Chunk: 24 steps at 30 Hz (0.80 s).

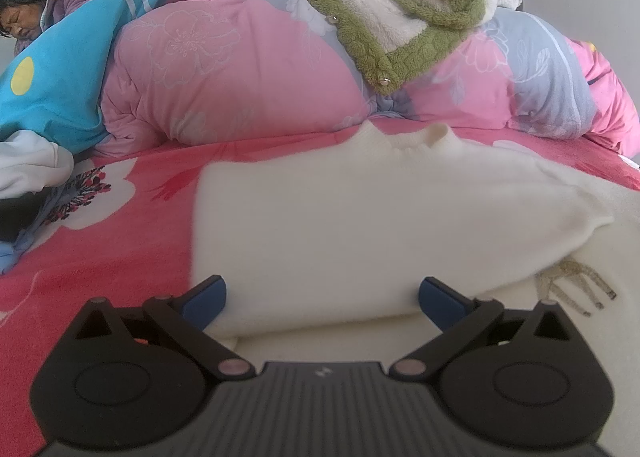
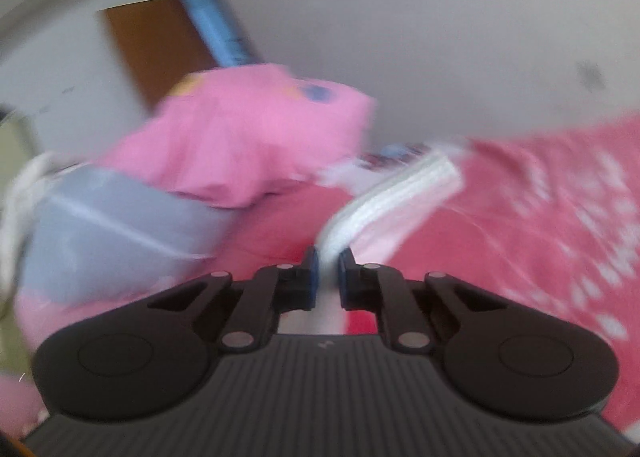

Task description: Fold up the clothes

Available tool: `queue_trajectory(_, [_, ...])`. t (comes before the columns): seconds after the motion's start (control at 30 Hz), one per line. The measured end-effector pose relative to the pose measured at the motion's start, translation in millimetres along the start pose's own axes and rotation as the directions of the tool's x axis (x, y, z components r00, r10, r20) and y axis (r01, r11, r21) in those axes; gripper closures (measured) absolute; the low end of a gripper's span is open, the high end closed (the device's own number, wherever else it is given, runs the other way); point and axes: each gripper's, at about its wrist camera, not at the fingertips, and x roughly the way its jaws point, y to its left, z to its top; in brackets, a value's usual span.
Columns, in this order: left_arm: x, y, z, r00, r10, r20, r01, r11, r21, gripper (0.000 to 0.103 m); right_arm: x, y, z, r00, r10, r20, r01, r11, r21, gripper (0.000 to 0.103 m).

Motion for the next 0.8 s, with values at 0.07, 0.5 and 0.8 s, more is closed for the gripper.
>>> queue_trajectory(0.07, [0.1, -0.1, 0.0, 1.000, 0.000, 0.000, 0.000, 1.000, -0.001, 0.000, -11.3, 33.4, 4.8, 0.996, 0.085, 0.005, -0.084, 0.993, -0.078, 0.095])
queue_trajectory(0.5, [0.2, 1.0, -0.4, 1.000, -0.007, 0.003, 0.007, 1.000, -0.009, 0.000, -75.8, 288.9, -119.9, 0.752, 0.513, -0.413, -0.654, 0.657, -0.375, 0.095])
queue_trajectory(0.8, [-0.8, 5.1, -0.1, 1.000, -0.024, 0.007, 0.024, 0.999, -0.029, 0.000, -113.2, 356.8, -264.2, 0.708, 0.326, -0.626, -0.704, 0.399, -0.588, 0.093])
